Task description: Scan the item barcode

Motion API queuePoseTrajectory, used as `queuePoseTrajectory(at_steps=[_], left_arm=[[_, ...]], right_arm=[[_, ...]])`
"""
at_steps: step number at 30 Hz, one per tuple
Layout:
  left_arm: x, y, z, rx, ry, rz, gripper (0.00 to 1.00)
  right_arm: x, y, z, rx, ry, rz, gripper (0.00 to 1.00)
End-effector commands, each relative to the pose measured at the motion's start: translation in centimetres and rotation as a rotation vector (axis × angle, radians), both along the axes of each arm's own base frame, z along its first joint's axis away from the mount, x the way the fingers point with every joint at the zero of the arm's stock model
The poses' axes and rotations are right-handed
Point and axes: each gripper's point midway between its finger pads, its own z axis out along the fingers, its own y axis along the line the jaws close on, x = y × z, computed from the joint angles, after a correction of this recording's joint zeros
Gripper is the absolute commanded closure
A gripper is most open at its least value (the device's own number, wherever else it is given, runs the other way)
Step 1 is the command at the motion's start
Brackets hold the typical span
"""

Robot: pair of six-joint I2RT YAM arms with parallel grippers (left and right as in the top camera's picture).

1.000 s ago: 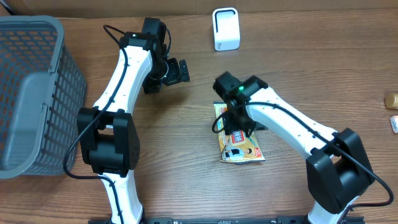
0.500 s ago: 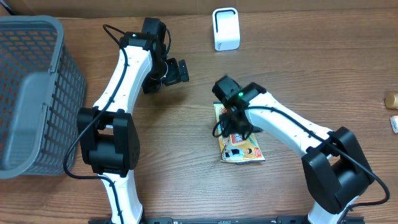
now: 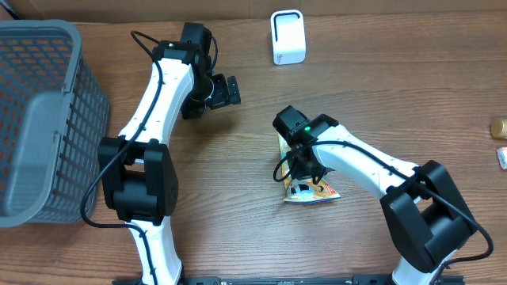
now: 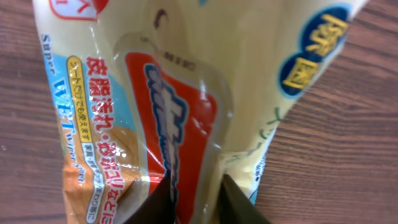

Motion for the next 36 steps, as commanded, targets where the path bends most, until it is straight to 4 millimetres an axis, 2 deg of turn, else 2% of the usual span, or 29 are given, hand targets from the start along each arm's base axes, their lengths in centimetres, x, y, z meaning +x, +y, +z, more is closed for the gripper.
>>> queuePoseTrajectory(at_steps=[1, 4, 6, 11, 14, 18, 20, 22, 25, 28, 30, 32, 33, 34, 35, 36], left_arm=[[0.2, 0.4, -0.1, 0.012, -0.002, 0.016, 0.0], [0.2, 0.4, -0.1, 0.012, -0.002, 0.015, 0.0], [0.3, 0.4, -0.1, 0.012, -0.002, 0.016, 0.0], [0.3, 0.4, -0.1, 0.012, -0.002, 0.015, 0.0], [0.3, 0.4, -0.1, 0.012, -0.002, 0.015, 0.0], [0.3, 0.4, -0.1, 0.012, -0.002, 0.015, 0.0], [0.3, 0.4, -0.1, 0.012, -0.002, 0.015, 0.0], [0.3, 0.4, -0.1, 0.012, -0.002, 0.015, 0.0], [0.3, 0.4, -0.1, 0.012, -0.002, 0.015, 0.0], [0.3, 0.4, -0.1, 0.012, -0.002, 0.015, 0.0], [0.3, 0.4, -0.1, 0.012, -0.002, 0.015, 0.0], [0.3, 0.4, -0.1, 0.012, -0.002, 0.015, 0.0], [0.3, 0.4, -0.1, 0.012, -0.002, 0.015, 0.0], [0.3, 0.4, -0.1, 0.012, -0.002, 0.015, 0.0], [0.3, 0.4, -0.1, 0.012, -0.002, 0.015, 0.0], [0.3, 0.4, -0.1, 0.012, -0.002, 0.015, 0.0]], right_arm=[[2.6, 0.0, 1.6, 0.017, -0.074, -0.034, 0.9], [5.2, -0.1, 3.4, 0.053, -0.129, -0.076, 0.96], [7.2, -0.4, 4.9, 0.083, -0.179, -0.108, 0.96], [14.0, -1.4, 9.8, 0.197, -0.376, -0.205, 0.96], [17.6, -0.8, 12.7, 0.341, -0.482, -0.228, 0.96], [20.5, 0.8, 15.5, 0.549, -0.565, -0.201, 0.96], [21.1, 0.8, 16.1, 0.576, -0.588, -0.227, 0.96], [21.1, 0.7, 16.1, 0.575, -0.586, -0.23, 0.96], [20.1, 0.2, 14.9, 0.539, -0.532, -0.243, 0.96], [17.8, -0.9, 12.7, 0.458, -0.427, -0.254, 0.96], [15.2, -1.8, 10.3, 0.382, -0.319, -0.229, 0.96], [13.7, -2.3, 9.0, 0.336, -0.262, -0.201, 0.96], [12.9, -2.9, 8.3, 0.307, -0.236, -0.205, 0.8], [12.3, -3.3, 7.7, 0.28, -0.214, -0.21, 0.56], [11.8, -3.7, 7.2, 0.262, -0.199, -0.214, 0.36], [11.5, -3.9, 7.0, 0.247, -0.187, -0.216, 0.24]])
